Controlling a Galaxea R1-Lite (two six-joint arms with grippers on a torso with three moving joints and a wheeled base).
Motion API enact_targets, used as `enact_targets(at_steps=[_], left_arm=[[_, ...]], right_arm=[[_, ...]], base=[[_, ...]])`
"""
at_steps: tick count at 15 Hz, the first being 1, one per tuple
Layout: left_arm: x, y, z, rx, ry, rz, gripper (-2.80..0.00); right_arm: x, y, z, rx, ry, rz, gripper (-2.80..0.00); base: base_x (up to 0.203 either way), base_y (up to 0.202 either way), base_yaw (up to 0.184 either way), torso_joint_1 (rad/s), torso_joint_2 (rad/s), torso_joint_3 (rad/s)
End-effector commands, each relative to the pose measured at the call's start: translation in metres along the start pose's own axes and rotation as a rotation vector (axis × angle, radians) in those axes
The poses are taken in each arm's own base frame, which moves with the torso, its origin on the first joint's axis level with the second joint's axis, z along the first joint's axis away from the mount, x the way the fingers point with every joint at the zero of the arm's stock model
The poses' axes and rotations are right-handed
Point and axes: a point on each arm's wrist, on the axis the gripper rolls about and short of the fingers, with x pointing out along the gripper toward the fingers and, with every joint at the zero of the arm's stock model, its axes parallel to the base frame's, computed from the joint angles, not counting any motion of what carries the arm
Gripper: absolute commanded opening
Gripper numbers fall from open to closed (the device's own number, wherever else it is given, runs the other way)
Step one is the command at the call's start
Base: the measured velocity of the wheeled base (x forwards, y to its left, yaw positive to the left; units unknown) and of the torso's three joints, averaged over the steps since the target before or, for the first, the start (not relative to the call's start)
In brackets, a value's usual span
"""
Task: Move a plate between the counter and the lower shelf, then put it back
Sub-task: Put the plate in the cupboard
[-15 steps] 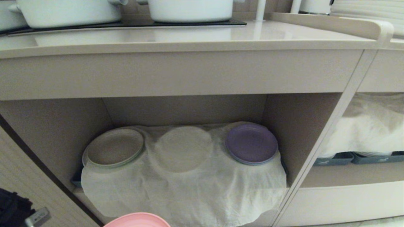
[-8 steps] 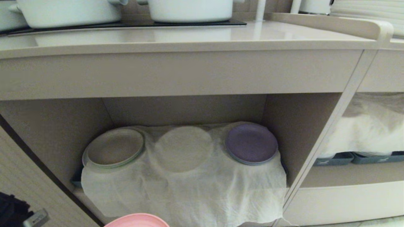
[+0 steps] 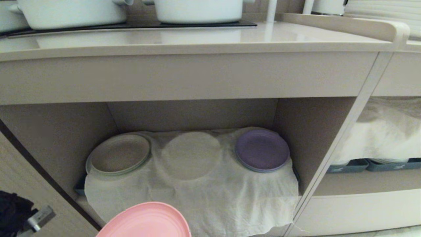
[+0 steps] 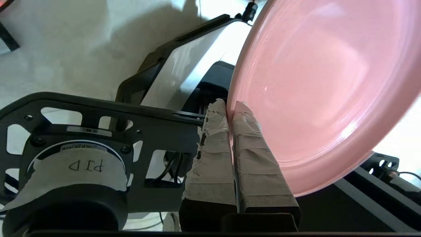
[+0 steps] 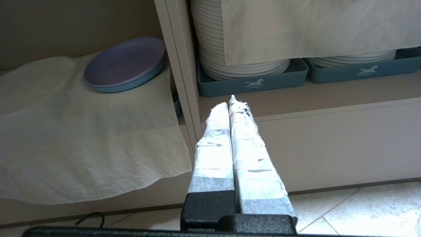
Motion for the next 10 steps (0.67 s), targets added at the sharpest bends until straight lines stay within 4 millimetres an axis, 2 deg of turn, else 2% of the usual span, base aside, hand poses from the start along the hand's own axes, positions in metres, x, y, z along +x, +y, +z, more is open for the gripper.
enact_targets(at_steps=[1, 5, 10], left_arm=[[0.005, -0.001, 0.002, -0.010, 0.027, 0.023, -2.80], [0.020, -0.010, 0.016, -0.043, 0.023, 0.020, -2.80], [0.047, -0.026, 0.039, -0.055, 0.034, 0.028, -2.80]], right_arm=[[0.000, 0.000, 0.000, 0.001, 0.000, 0.000, -2.80], [0.000, 0.000, 0.000, 0.001, 0.000, 0.000, -2.80], [0.000, 0.000, 0.000, 0.001, 0.000, 0.000, -2.80]], base=[[0.000, 0.000, 0.000, 0.000, 0.00, 0.000], [0.000, 0.000, 0.000, 0.000, 0.00, 0.000], [0.000, 0.000, 0.000, 0.000, 0.00, 0.000]])
